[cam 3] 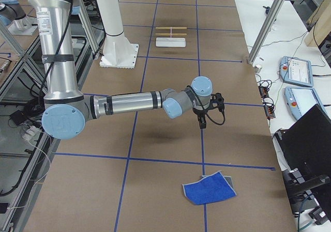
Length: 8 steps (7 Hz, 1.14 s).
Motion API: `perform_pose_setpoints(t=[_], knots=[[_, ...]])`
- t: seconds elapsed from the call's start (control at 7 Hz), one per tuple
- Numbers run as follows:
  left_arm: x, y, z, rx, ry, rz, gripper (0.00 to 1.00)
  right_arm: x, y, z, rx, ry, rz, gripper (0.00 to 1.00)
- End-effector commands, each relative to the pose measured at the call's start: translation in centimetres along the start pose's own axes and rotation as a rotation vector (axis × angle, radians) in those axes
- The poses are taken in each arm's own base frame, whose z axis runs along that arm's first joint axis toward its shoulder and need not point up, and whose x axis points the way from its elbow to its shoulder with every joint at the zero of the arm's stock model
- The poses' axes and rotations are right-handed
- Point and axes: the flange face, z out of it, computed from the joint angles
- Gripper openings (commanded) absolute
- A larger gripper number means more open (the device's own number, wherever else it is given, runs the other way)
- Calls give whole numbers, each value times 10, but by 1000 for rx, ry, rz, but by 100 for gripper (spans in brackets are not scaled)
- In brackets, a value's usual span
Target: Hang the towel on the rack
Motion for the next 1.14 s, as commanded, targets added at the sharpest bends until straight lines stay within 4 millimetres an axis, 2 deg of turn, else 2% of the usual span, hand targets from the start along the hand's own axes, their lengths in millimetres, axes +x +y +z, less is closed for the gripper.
perform_pose_setpoints(t=[0.0,0.14,0.43,0.57,0.86,1.0], knots=[[-5,2,3,-3,-3,-43,98,51,-30,13,-18,28,74,99],[-7,2,5,-6,-5,-48,98,87,-47,6,-14,41,67,97],[-8,2,6,-7,-5,-50,98,170,-70,25,-81,51,4,94],[-7,2,5,-7,-4,-51,98,189,-71,39,-117,63,-26,93],[-8,2,6,-8,-4,-52,98,193,-68,55,-157,133,-71,85],[-7,2,5,-7,-4,-51,98,178,-73,70,-178,139,-103,78]])
